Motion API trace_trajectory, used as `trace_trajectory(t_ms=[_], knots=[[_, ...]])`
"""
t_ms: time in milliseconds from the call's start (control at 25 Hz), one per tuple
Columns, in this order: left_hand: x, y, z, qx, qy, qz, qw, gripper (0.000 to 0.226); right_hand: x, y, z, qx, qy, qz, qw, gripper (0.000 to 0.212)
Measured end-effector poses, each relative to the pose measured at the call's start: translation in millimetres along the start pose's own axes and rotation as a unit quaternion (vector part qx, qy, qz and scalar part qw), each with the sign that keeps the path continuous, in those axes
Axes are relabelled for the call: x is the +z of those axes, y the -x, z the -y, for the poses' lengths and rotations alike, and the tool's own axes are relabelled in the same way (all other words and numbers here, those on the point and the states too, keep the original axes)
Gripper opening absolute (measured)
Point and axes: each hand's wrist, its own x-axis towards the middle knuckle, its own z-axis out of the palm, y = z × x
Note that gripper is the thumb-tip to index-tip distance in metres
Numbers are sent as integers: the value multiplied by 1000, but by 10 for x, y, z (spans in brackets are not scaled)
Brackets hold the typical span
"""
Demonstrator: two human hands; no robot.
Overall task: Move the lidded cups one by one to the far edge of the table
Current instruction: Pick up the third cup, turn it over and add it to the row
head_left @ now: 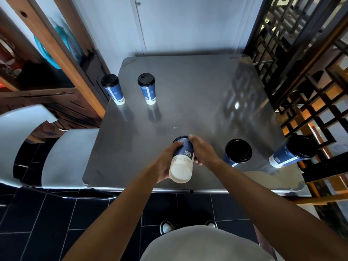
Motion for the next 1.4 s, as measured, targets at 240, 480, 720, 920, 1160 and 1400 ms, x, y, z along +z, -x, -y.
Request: trace_trajectory(t_ms=[240, 480, 720, 920, 1160, 1400], knots=[[24, 44, -17, -2, 138, -15, 990, 47, 74, 13, -38, 102, -283, 42, 953, 36], [-22, -3, 53, -6, 150, -11, 989, 51, 122, -27, -51, 91, -271, 20, 958, 35], [-159, -68, 16, 14, -111, -124, 986, 59, 56, -61, -44, 71, -170, 23, 983, 39], [-110, -61, 45, 89, -72, -107, 988, 49, 72, -65, 43, 43, -112, -6, 993, 40], [-88, -62, -12, 71, 72, -59, 993, 39, 66, -84, 54, 69, -226, -16, 971, 20], [-122, -114, -44, 69, 61, -73, 993, 43, 101, -40, 113, 70, -224, -3, 972, 18]])
